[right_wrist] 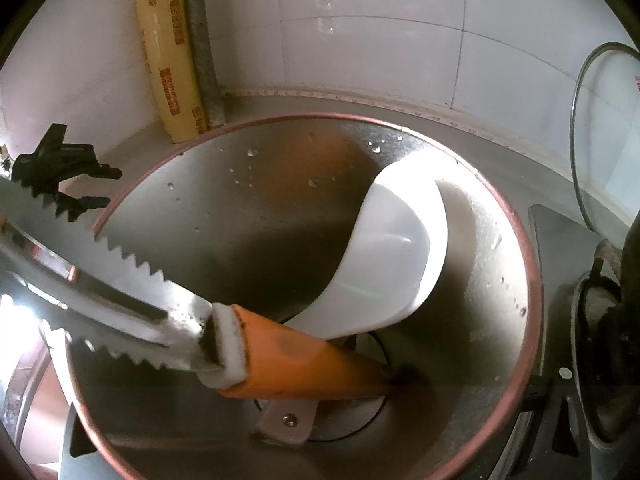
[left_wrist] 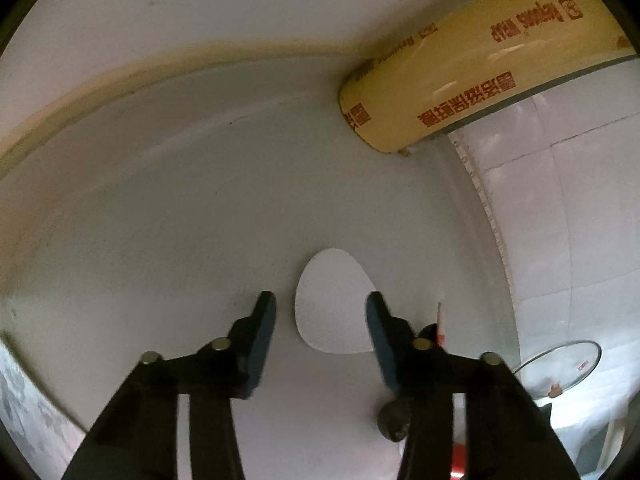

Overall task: Organize utensils
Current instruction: 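Lower the left tool onto the white rice paddle handle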

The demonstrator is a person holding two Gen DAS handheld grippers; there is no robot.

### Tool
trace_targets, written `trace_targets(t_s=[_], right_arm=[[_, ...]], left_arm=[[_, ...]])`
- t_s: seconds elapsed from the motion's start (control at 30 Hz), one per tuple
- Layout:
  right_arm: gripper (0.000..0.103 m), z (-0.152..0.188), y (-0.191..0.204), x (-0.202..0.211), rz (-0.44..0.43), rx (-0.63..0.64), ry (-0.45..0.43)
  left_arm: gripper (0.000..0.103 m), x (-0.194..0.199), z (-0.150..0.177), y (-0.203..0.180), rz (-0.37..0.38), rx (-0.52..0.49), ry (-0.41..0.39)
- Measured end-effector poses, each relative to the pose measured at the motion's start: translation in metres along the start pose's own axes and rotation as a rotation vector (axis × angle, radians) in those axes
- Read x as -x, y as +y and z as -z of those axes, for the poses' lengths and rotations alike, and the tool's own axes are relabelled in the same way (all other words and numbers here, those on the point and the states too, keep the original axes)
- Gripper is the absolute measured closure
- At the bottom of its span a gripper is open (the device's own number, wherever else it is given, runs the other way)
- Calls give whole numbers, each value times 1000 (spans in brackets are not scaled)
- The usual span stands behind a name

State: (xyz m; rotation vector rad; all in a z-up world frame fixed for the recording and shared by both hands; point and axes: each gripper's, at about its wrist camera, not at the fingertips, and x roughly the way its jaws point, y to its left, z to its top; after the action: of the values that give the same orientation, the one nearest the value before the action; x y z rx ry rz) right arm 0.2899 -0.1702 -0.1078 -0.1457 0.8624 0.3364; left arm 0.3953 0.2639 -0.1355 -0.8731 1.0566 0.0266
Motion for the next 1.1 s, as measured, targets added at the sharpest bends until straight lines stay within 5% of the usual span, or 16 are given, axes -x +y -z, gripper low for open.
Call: trace_targets(t_s=[0.33,0.57,1.1], right_arm=[[0,-4,8,-3,27,4,7],[0,-5,9,-4,33,3,10],[0,-3,8,-3,38,8,15]], left_arm=[[72,-6,-13,8,71,-29,22],[97,-9,-7,25,142,14,37],[101,-10,28,39,323,132,19]])
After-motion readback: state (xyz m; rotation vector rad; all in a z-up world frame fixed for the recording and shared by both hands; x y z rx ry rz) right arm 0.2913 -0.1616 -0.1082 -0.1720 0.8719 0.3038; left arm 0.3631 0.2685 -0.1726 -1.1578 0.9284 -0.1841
